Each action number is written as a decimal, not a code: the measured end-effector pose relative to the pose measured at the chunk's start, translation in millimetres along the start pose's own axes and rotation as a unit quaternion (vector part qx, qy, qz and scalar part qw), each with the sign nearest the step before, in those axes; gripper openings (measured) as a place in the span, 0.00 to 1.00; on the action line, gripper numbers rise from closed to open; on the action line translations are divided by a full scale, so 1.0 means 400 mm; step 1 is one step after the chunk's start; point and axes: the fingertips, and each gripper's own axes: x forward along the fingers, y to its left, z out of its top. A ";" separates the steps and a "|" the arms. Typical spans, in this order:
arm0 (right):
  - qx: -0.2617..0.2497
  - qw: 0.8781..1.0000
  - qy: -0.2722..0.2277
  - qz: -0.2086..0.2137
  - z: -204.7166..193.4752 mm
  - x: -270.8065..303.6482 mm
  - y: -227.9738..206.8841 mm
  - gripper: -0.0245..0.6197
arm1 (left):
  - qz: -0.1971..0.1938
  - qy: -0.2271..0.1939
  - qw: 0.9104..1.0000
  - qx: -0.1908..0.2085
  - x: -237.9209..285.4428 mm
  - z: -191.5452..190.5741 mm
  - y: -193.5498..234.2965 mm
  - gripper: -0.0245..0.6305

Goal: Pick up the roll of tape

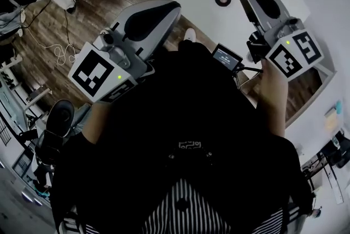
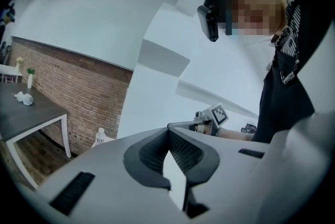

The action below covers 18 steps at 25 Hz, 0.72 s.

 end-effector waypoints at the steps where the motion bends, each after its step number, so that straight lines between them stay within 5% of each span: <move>1: 0.004 1.000 -0.006 -0.006 -0.003 -0.014 -0.023 0.05 | -0.004 0.011 1.000 0.004 0.017 -0.008 -0.006 0.05; 8: 0.013 0.999 -0.026 -0.025 -0.002 -0.030 0.036 0.05 | -0.036 0.027 0.999 0.022 -0.007 0.026 -0.024 0.05; 18: 0.015 0.987 -0.053 -0.152 0.024 -0.112 -0.012 0.05 | -0.187 0.039 0.981 0.022 0.129 0.036 -0.002 0.05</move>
